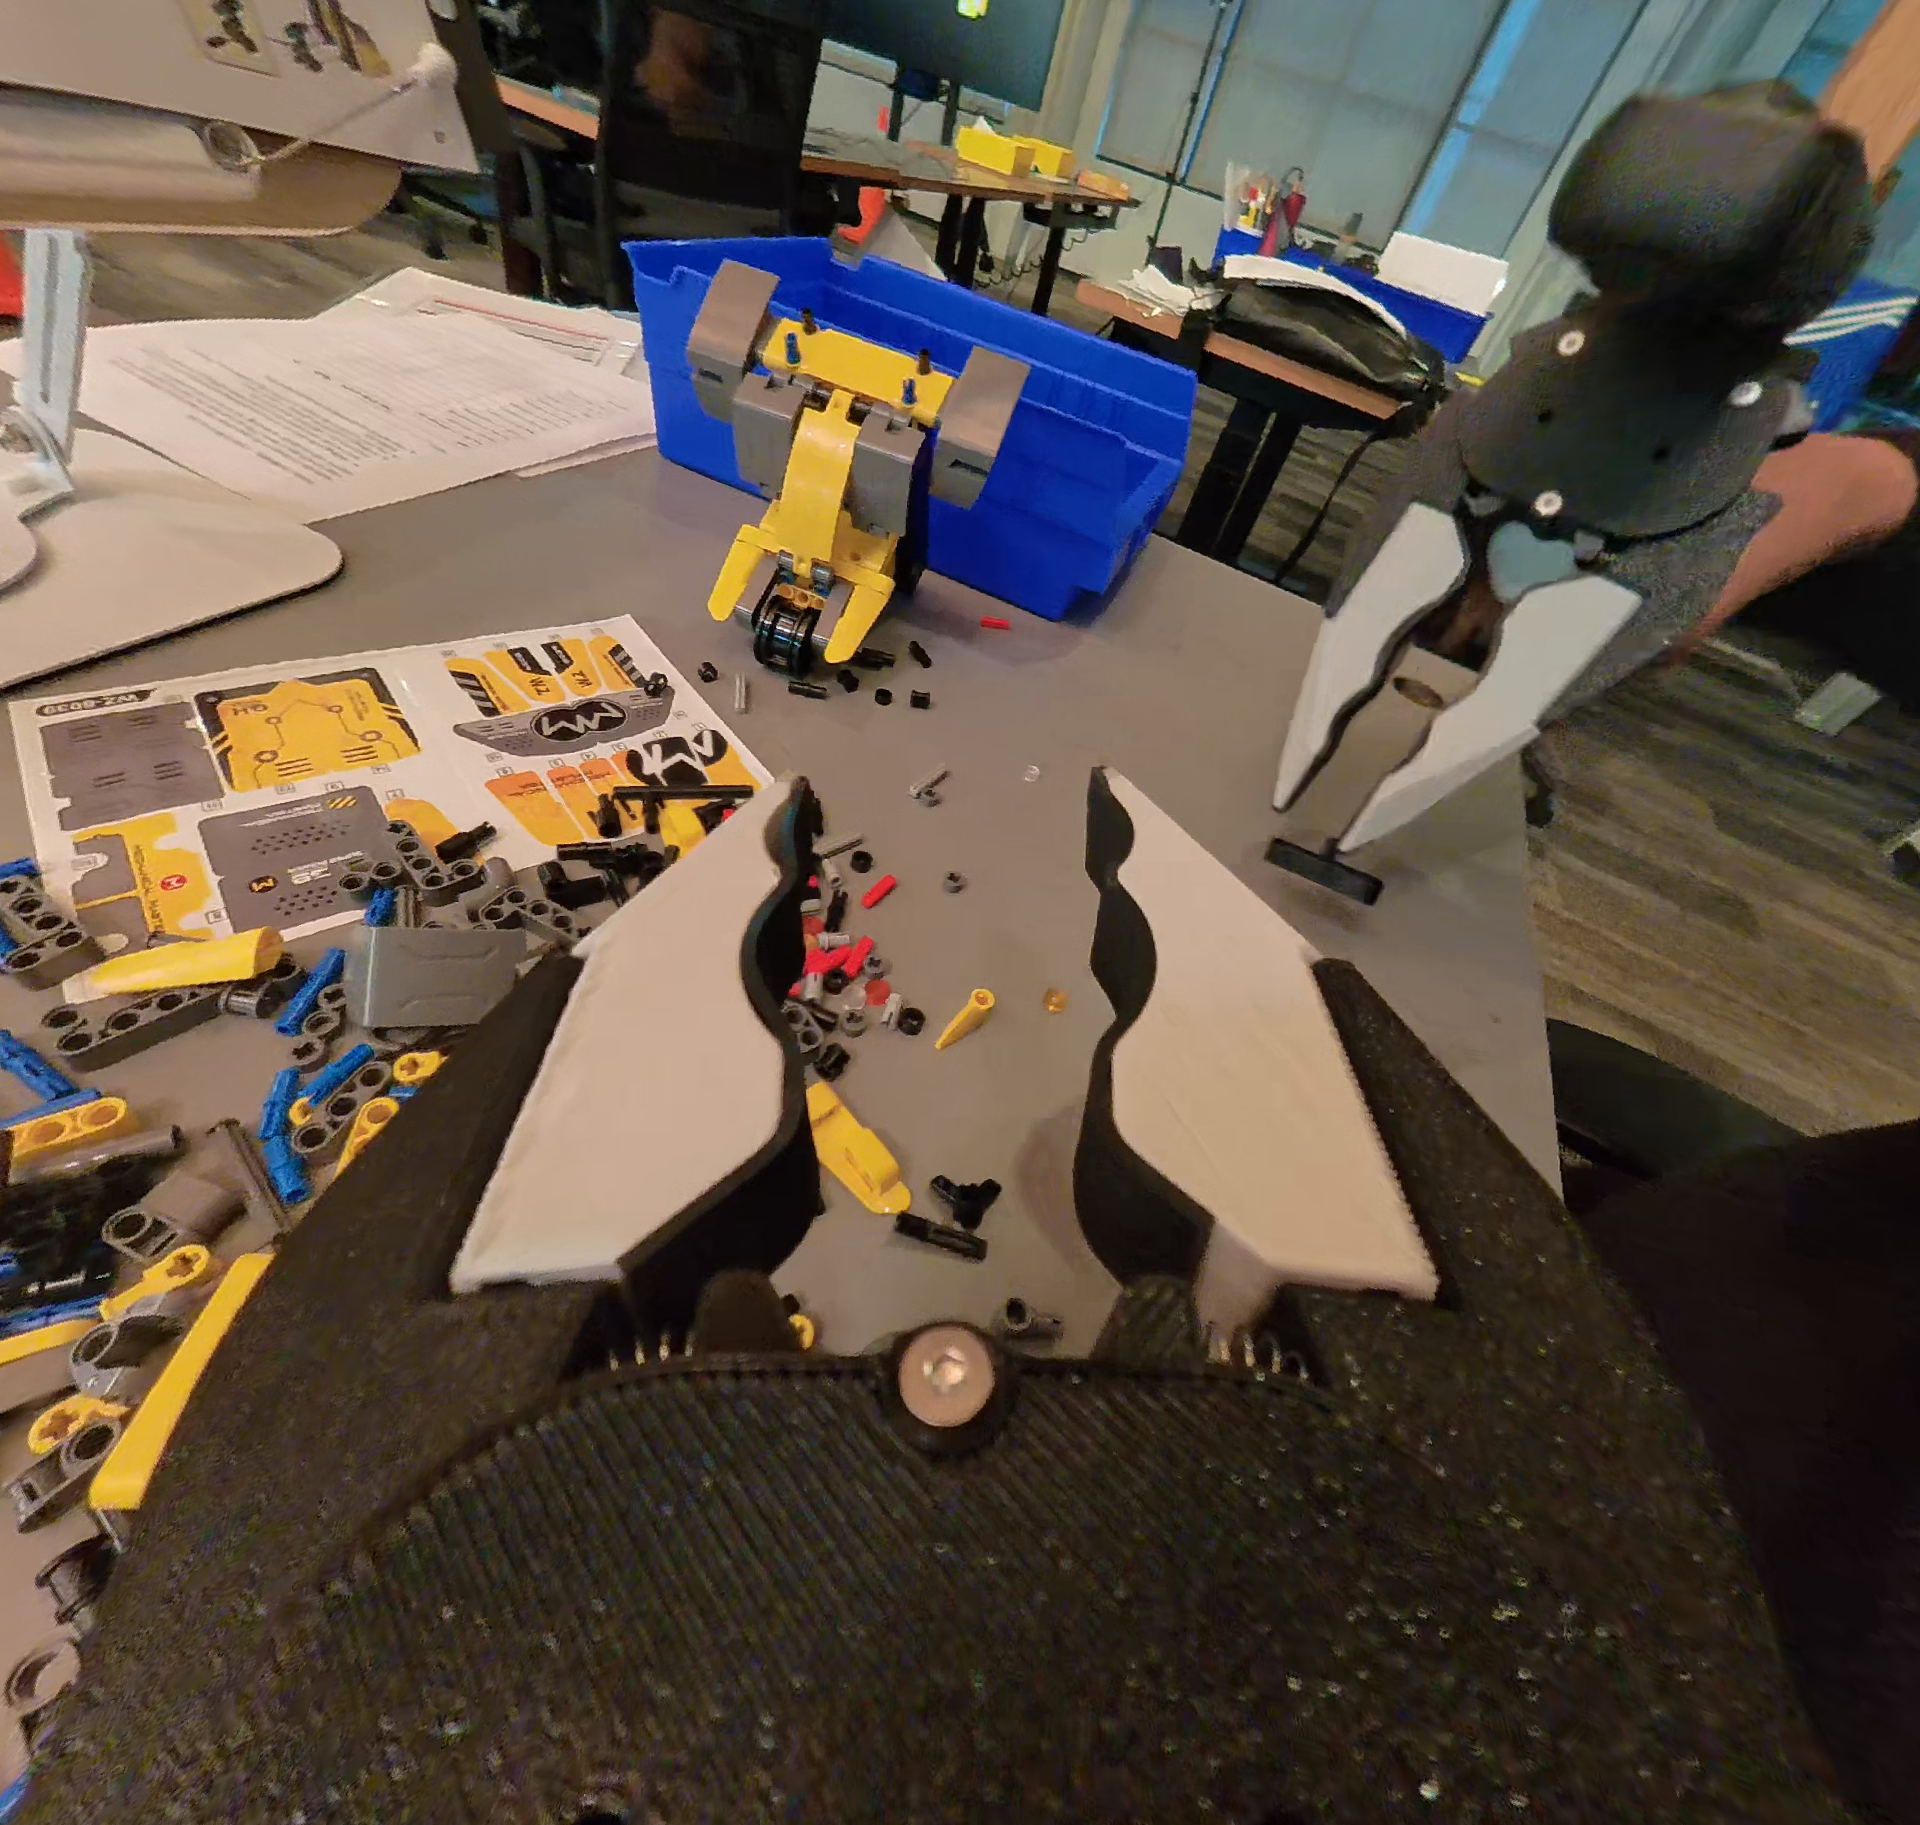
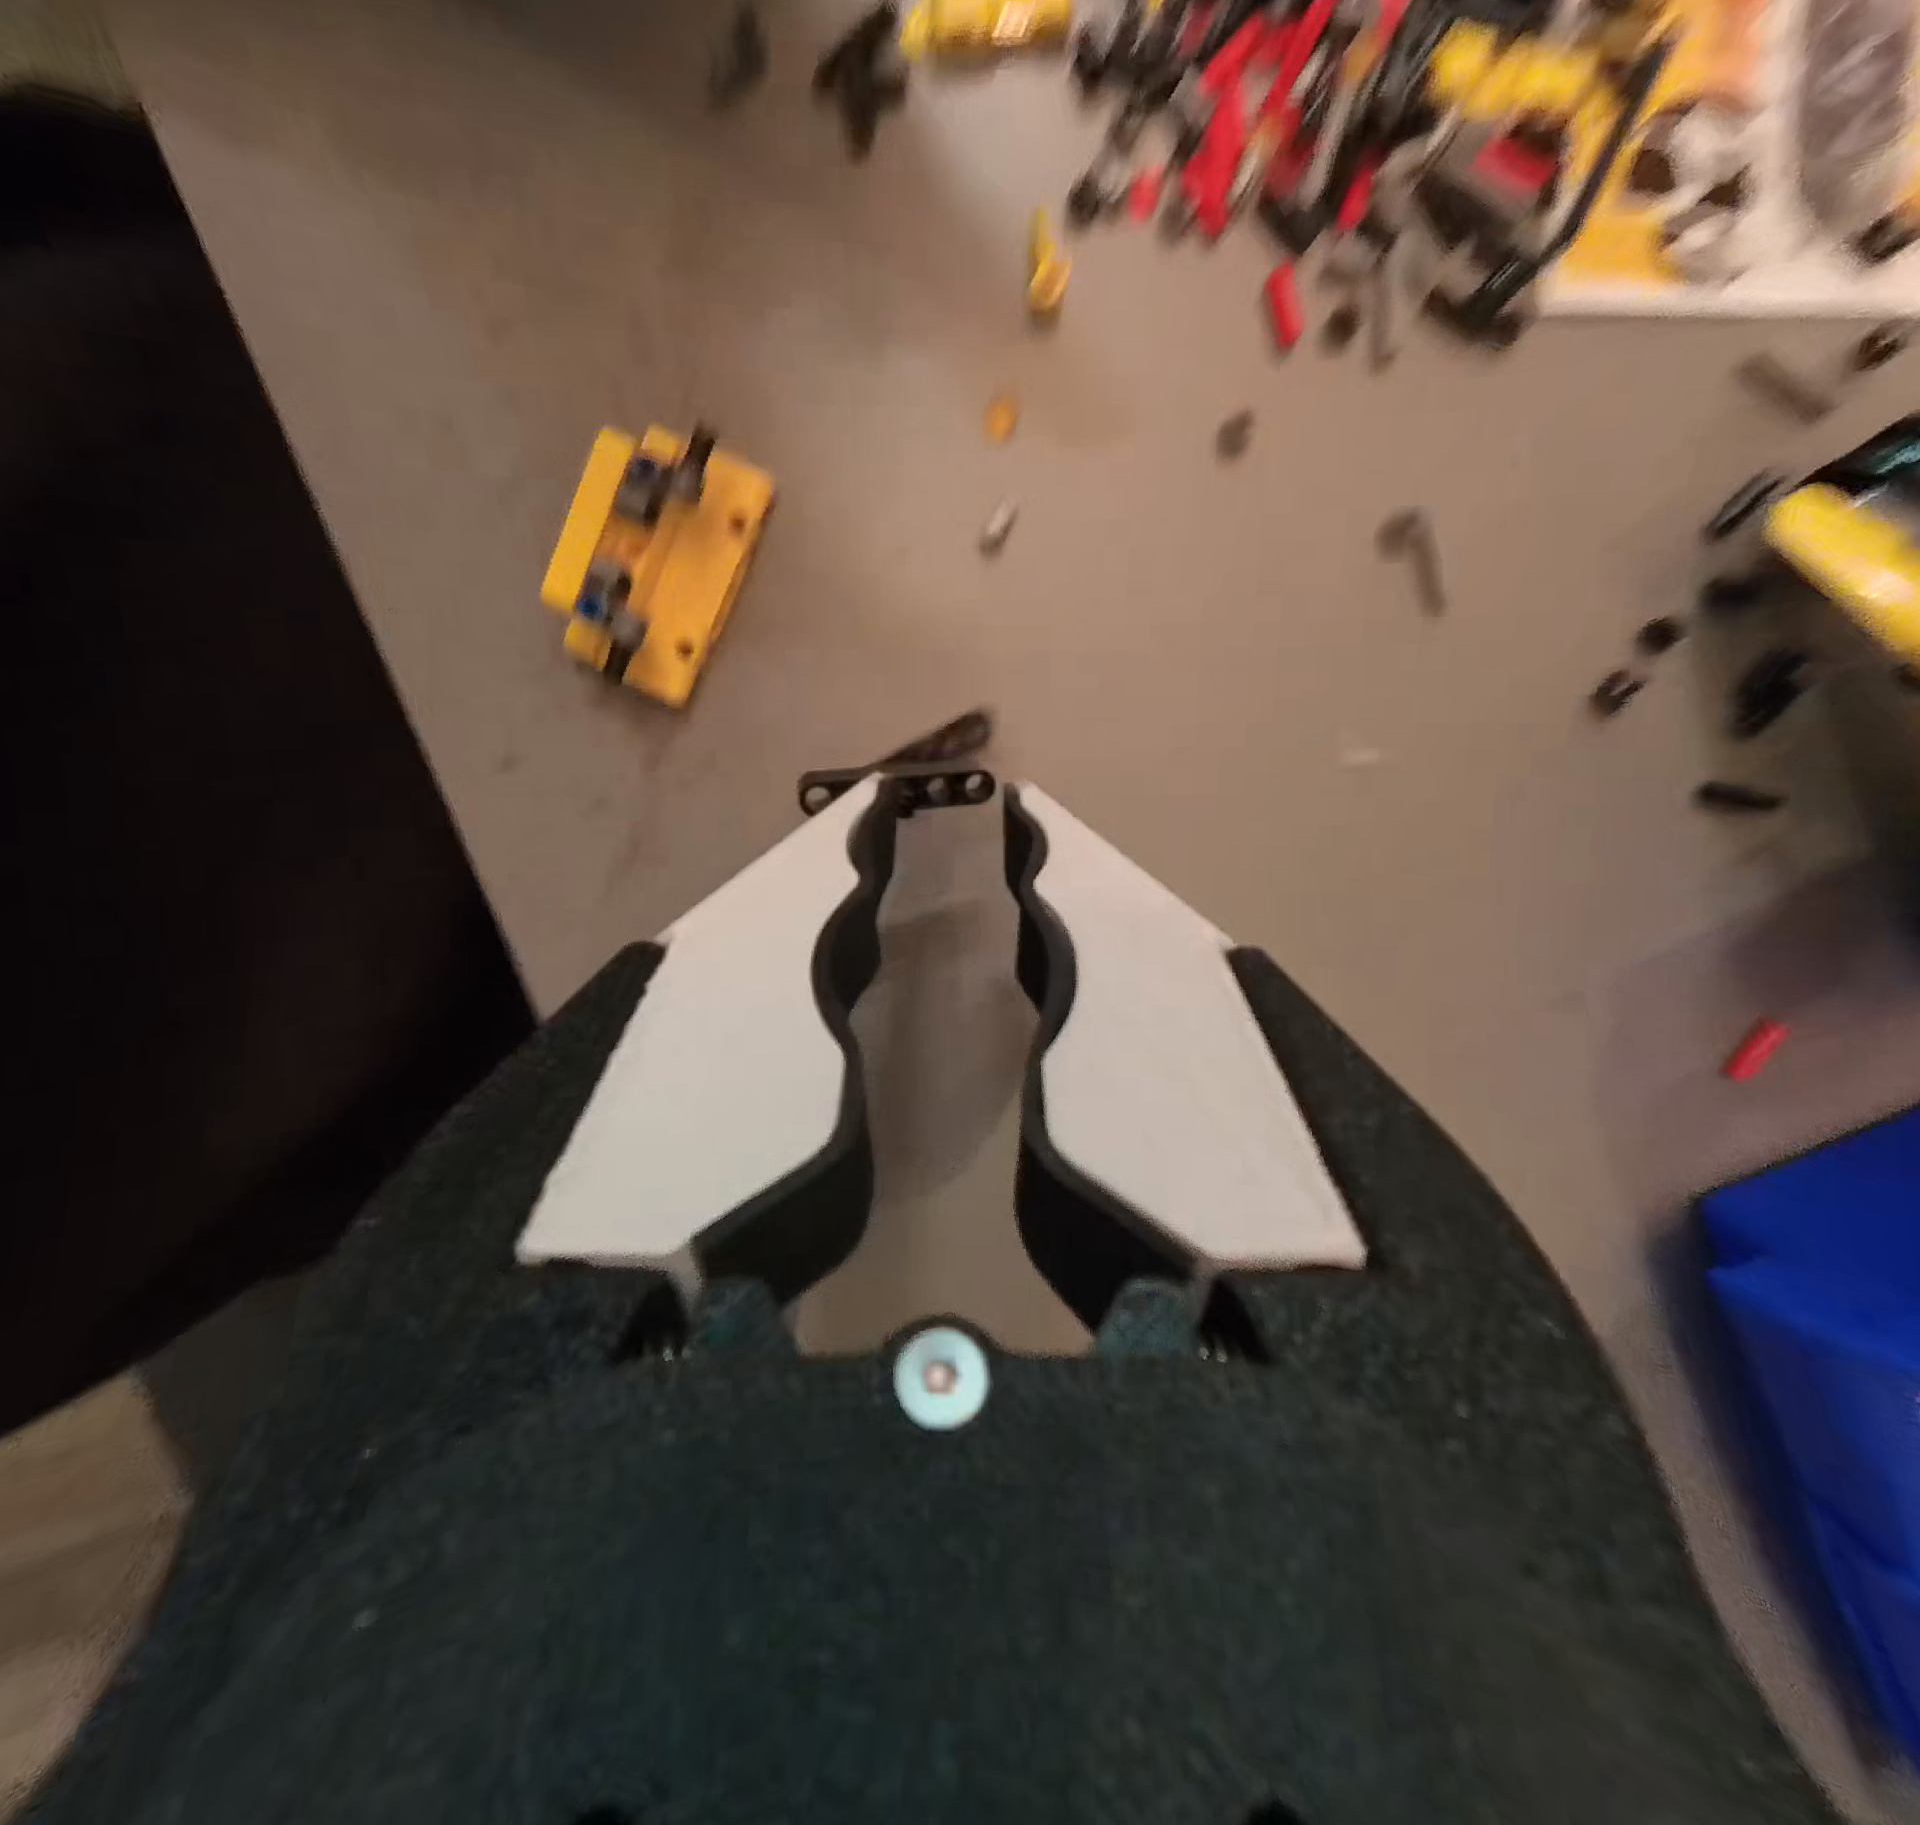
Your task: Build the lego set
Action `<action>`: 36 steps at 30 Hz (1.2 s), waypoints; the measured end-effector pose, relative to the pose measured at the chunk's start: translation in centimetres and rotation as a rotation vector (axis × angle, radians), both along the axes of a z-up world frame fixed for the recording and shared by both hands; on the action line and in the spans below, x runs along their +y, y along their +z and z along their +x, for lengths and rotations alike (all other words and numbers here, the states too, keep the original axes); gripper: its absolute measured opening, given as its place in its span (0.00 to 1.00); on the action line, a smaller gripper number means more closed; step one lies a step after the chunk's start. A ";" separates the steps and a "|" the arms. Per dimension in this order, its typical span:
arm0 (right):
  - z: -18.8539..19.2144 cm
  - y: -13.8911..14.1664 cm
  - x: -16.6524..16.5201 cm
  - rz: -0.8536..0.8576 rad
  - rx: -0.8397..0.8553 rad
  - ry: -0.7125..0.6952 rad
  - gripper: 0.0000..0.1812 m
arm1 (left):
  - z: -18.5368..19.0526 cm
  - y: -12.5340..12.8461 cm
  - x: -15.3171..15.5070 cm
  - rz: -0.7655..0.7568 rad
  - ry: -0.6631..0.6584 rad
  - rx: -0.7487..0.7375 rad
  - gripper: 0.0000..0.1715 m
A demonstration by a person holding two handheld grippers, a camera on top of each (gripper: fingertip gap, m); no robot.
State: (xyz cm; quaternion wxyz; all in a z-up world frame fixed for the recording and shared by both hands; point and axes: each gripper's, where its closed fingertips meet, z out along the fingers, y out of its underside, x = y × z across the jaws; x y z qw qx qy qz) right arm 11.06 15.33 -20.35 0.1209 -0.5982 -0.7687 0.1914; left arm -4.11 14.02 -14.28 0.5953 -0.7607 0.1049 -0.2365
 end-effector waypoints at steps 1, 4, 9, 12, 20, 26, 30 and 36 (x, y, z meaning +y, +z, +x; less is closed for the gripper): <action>-1.1 0.5 0.6 0.010 0.052 -0.007 0.10 | -0.1 0.0 0.0 -0.001 0.002 -0.004 0.30; -4.3 0.8 2.9 0.052 0.154 -0.034 0.06 | -0.1 -0.1 0.0 -0.006 0.004 -0.003 0.30; -5.7 -2.1 5.9 0.043 0.049 -0.066 0.08 | -0.4 -0.2 0.0 -0.009 0.017 -0.001 0.29; -5.3 -3.2 6.9 0.070 0.006 -0.067 0.07 | -0.4 0.0 0.0 -0.005 0.008 -0.022 0.29; -6.2 -3.0 7.0 0.027 0.042 -0.133 0.15 | 0.3 -0.1 -0.1 -0.016 -0.022 -0.027 0.30; -7.0 -4.7 7.8 0.070 0.016 -0.168 0.25 | 0.2 -0.1 -0.1 -0.015 -0.020 -0.032 0.30; -7.5 -4.5 7.4 0.078 0.032 -0.142 0.21 | 0.2 -0.1 -0.1 -0.014 -0.023 -0.031 0.30; -5.9 -2.0 5.4 0.182 0.044 0.009 0.21 | 1.0 -0.1 -0.3 -0.015 -0.068 -0.042 0.30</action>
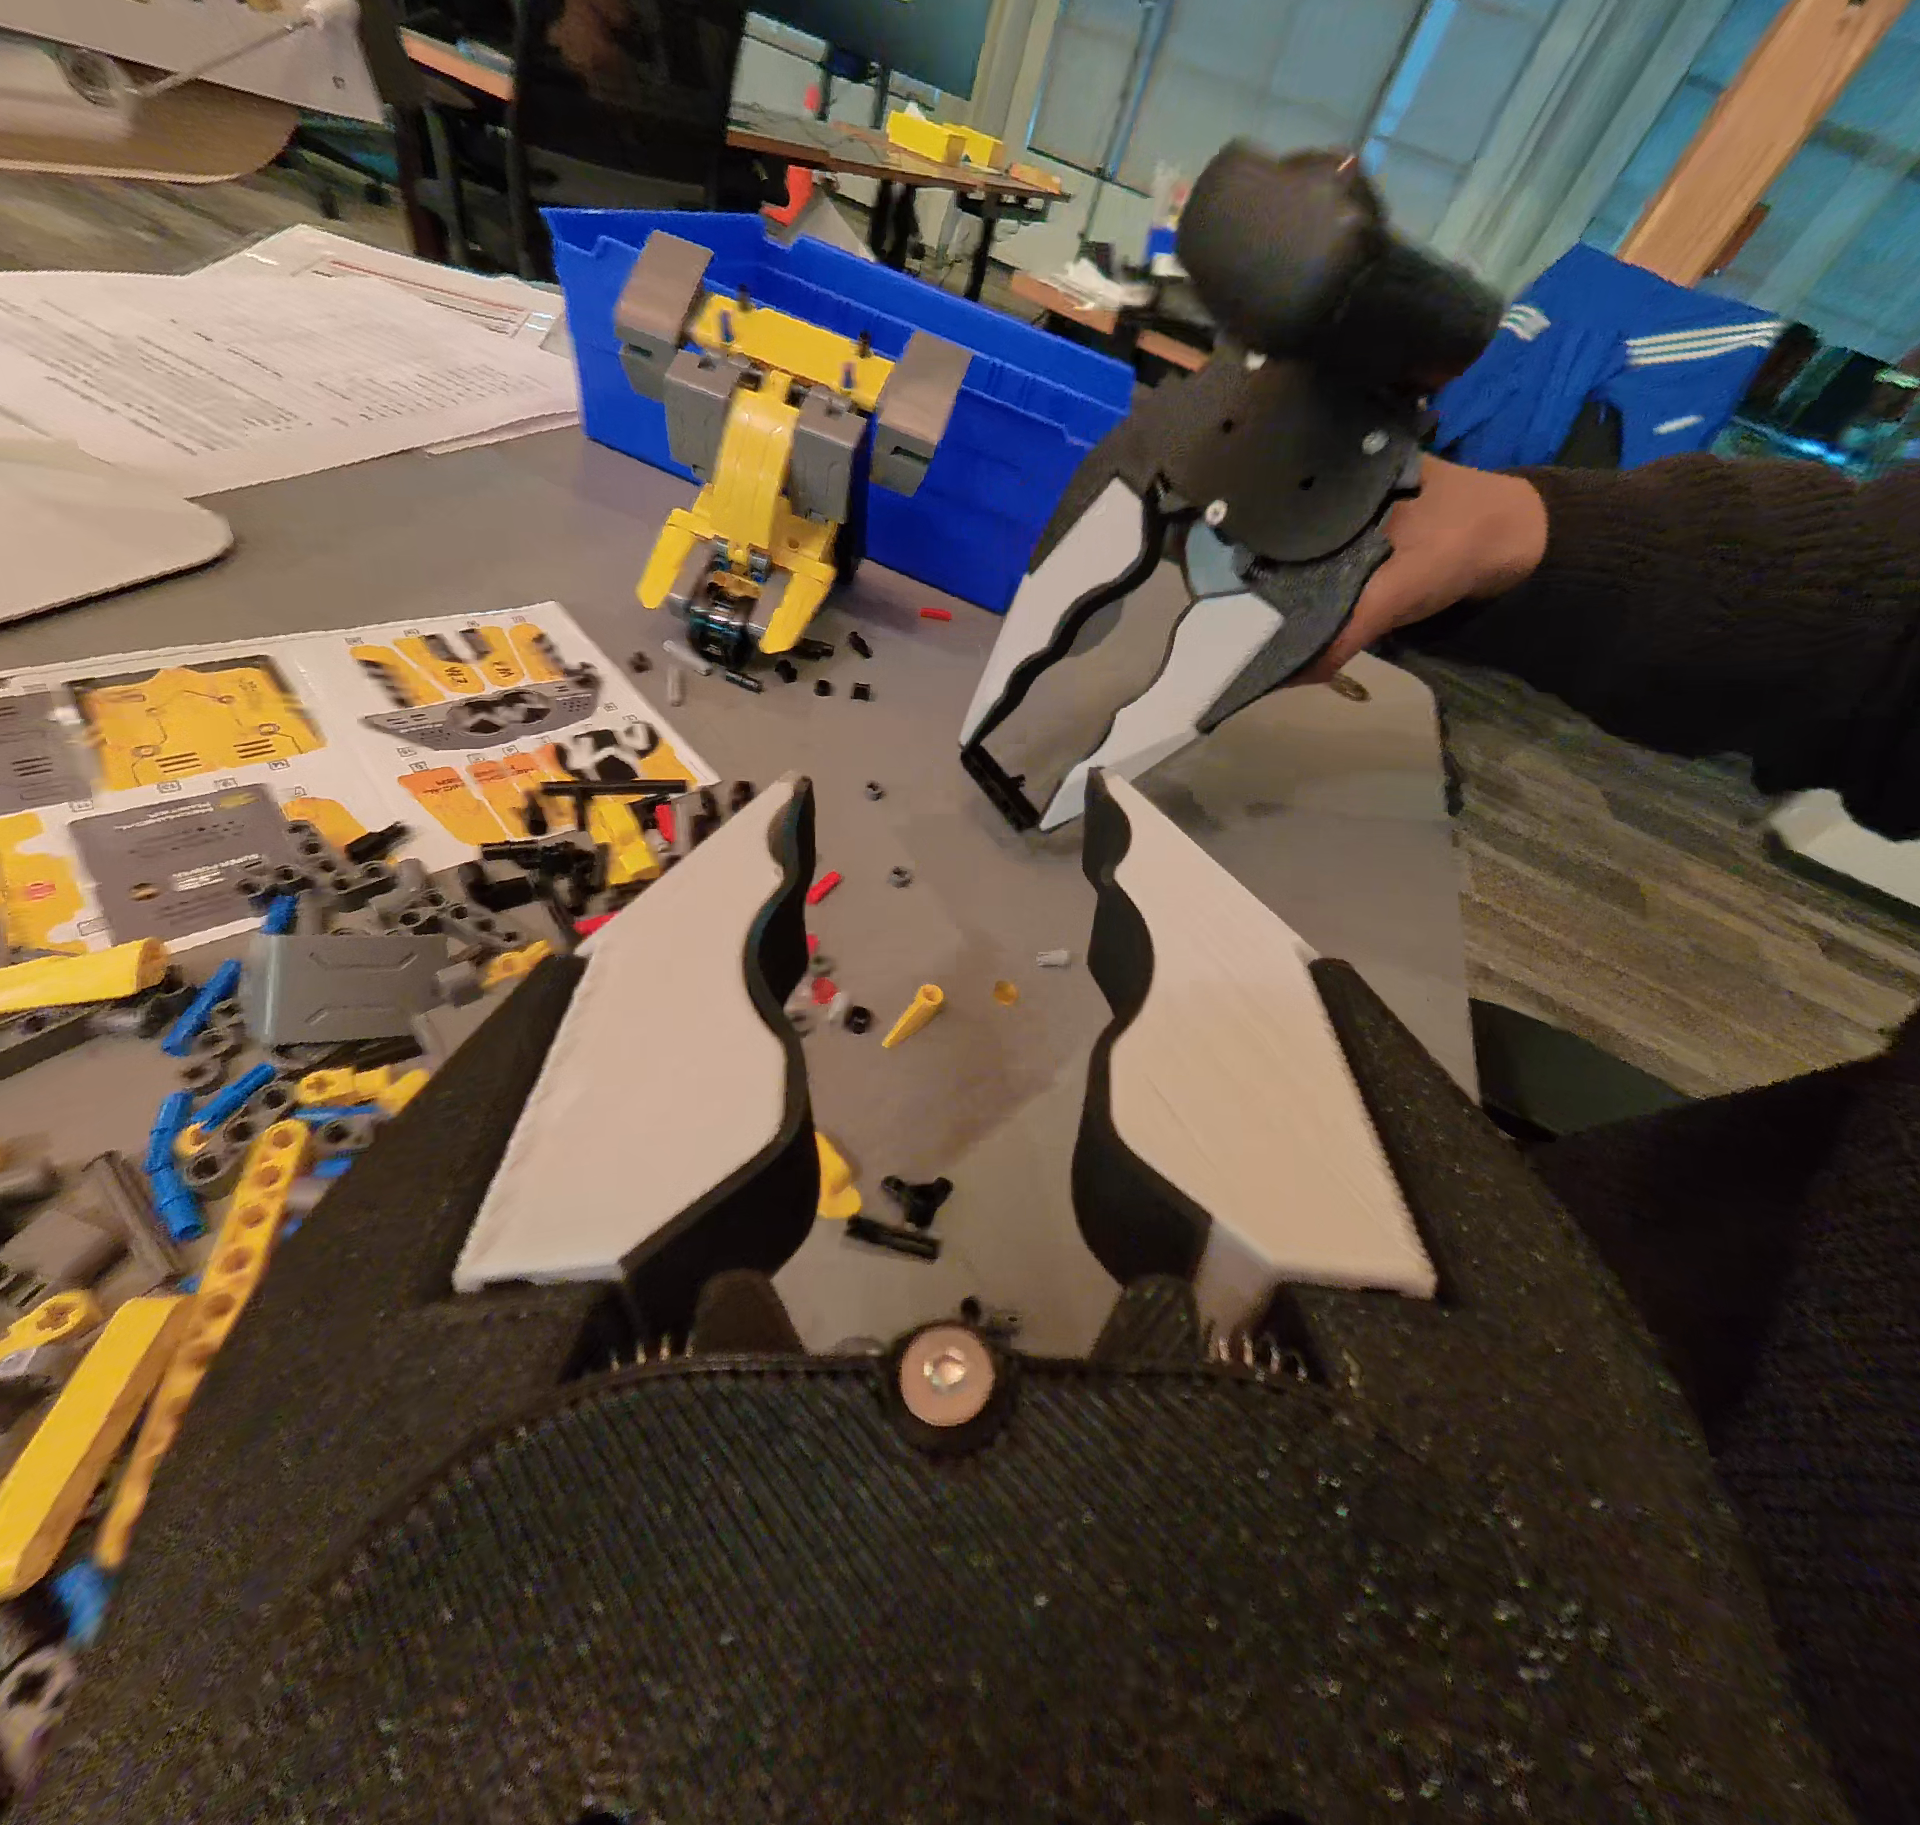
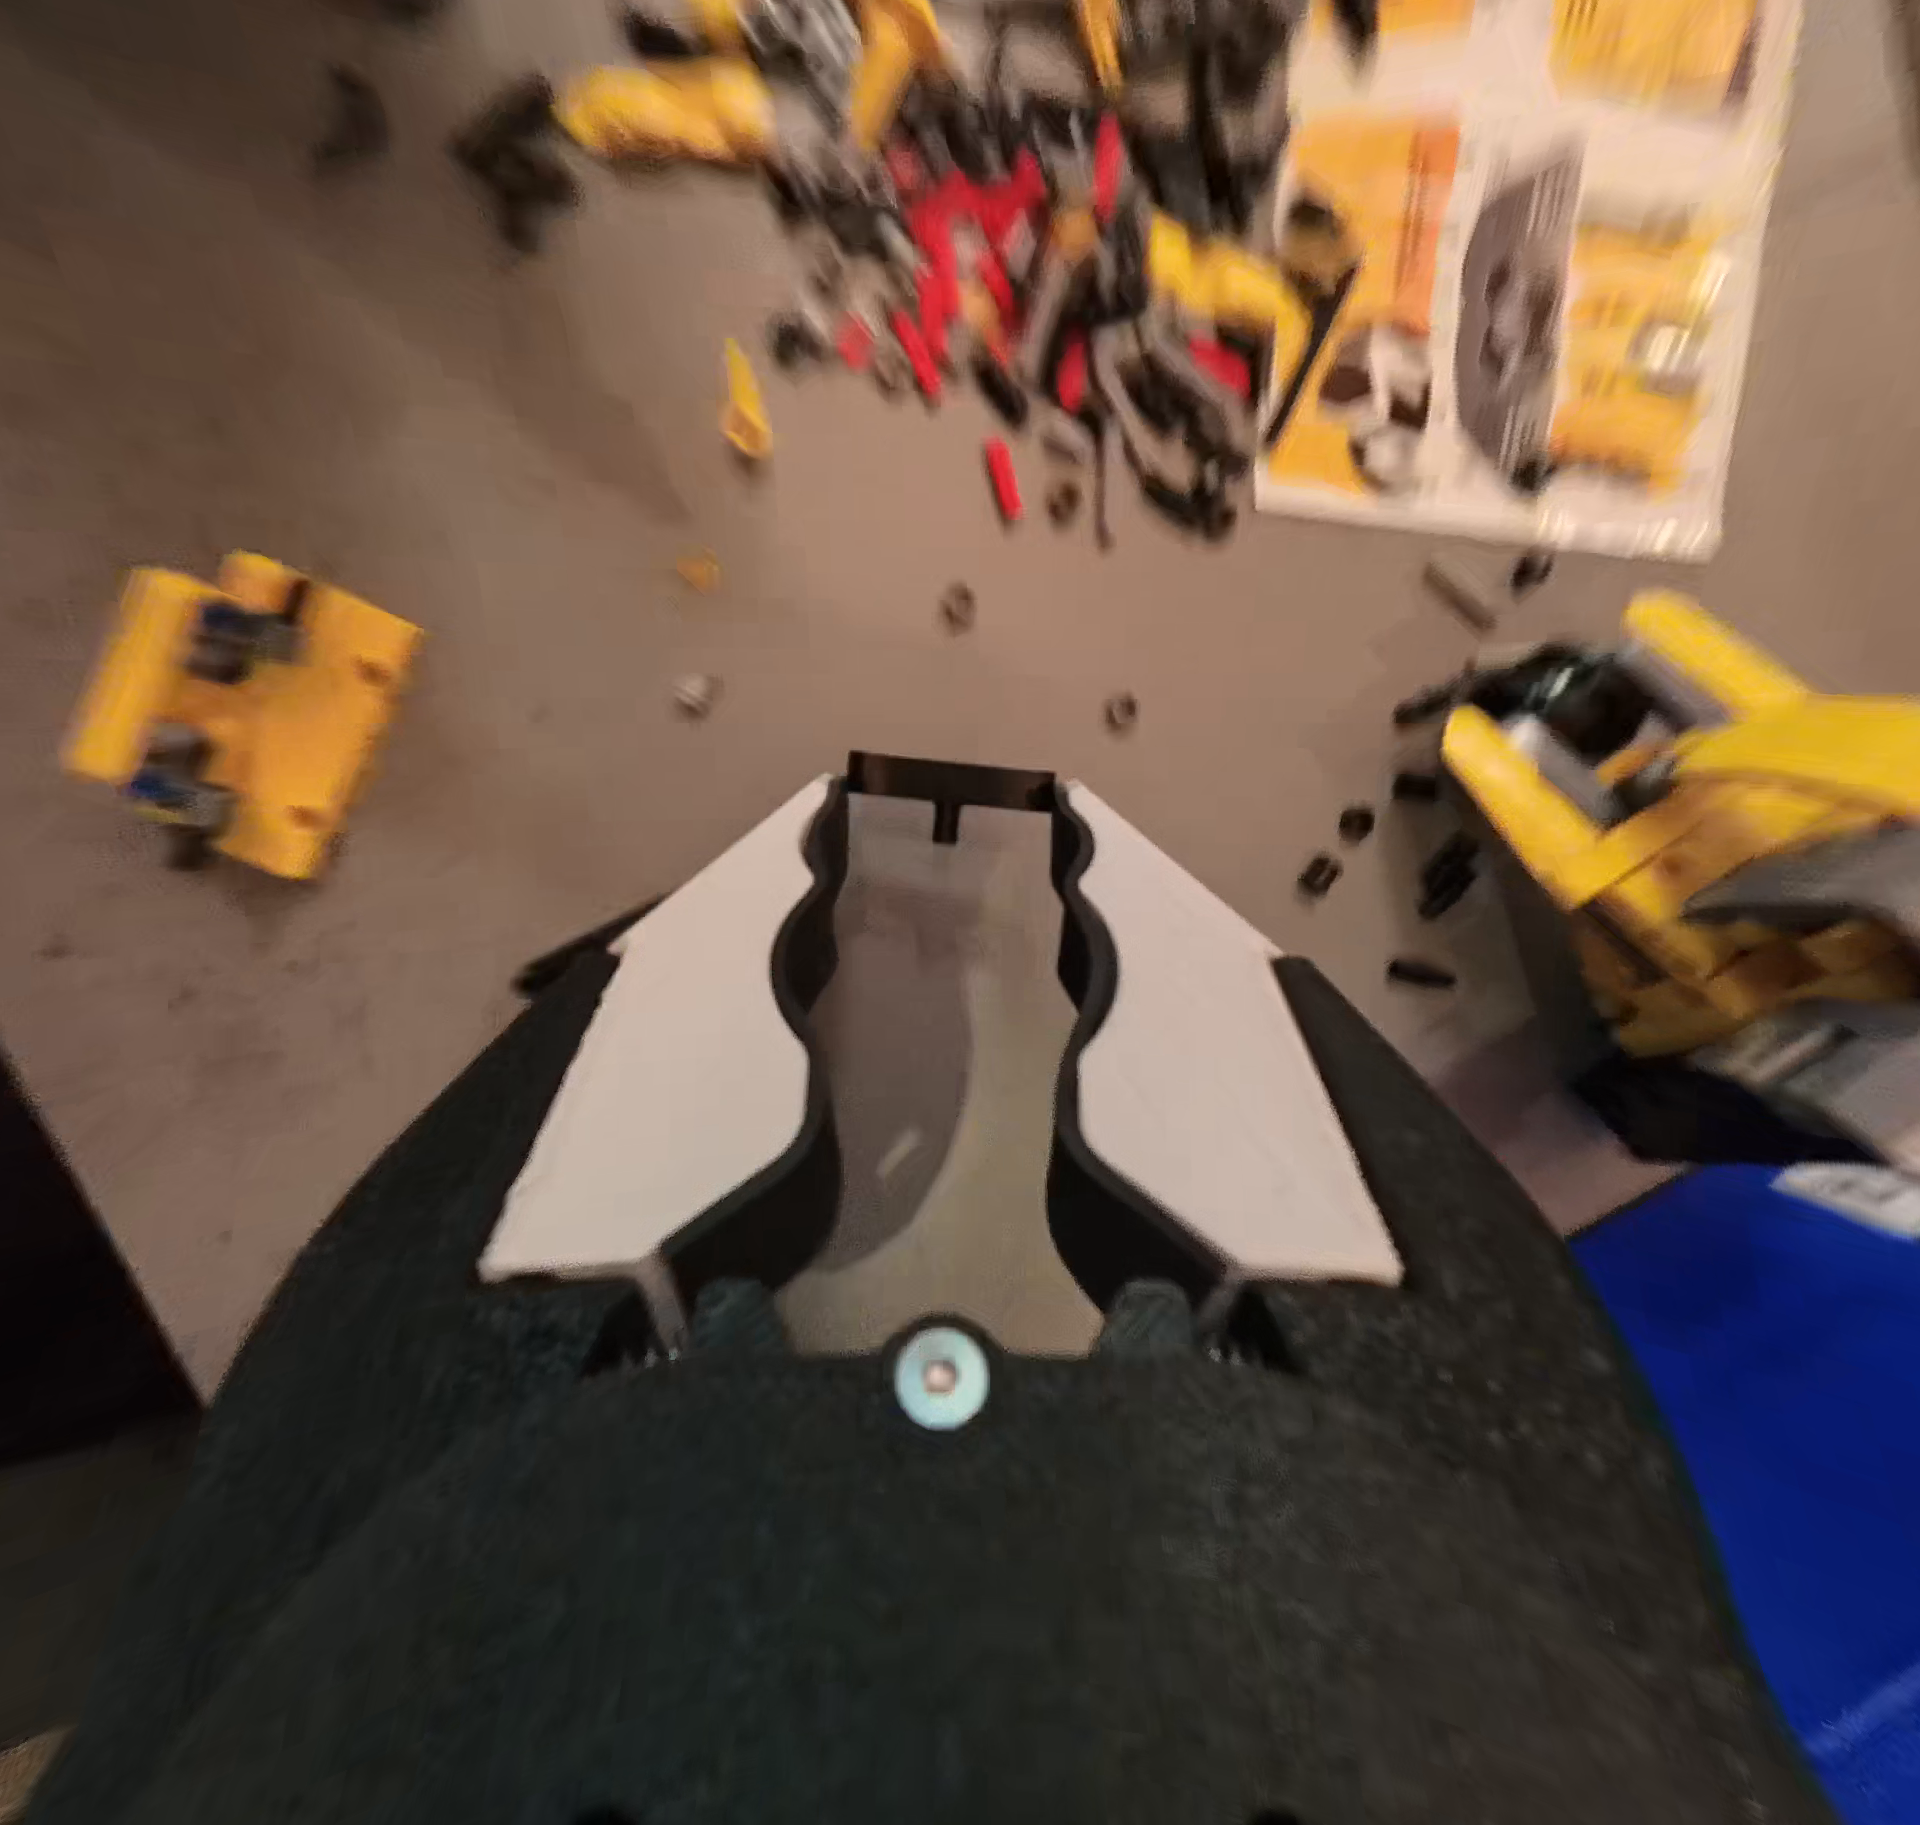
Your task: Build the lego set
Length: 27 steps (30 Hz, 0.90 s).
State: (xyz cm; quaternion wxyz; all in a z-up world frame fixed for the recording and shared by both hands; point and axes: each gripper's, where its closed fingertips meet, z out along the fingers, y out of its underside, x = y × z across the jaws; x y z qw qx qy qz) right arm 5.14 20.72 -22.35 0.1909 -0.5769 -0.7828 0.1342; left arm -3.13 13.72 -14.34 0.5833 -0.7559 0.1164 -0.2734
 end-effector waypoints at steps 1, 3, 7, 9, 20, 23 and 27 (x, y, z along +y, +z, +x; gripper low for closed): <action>-0.5 1.5 -1.2 0.010 0.066 0.056 0.21 | 0.7 0.0 -0.2 -0.001 -0.041 -0.012 0.30; -1.7 4.9 -4.3 0.040 0.227 0.187 0.21 | 2.7 0.0 -0.9 -0.022 -0.164 -0.058 0.30; -3.3 8.7 -7.8 0.240 0.418 0.337 0.21 | 6.3 1.0 -3.3 -0.071 -0.442 -0.221 0.27; -3.6 9.1 -8.1 0.368 0.446 0.381 0.21 | 6.4 1.8 -3.7 -0.055 -0.473 -0.286 0.26; -4.1 10.8 -11.3 0.421 0.573 0.472 0.21 | 5.0 3.8 -4.4 -0.062 -0.553 -0.529 0.10; -4.2 10.7 -11.4 0.434 0.575 0.477 0.21 | 5.3 3.2 -4.3 -0.103 -0.558 -0.532 0.12; -4.0 10.9 -11.7 0.414 0.617 0.489 0.17 | 5.5 2.9 -4.5 -0.122 -0.571 -0.510 0.03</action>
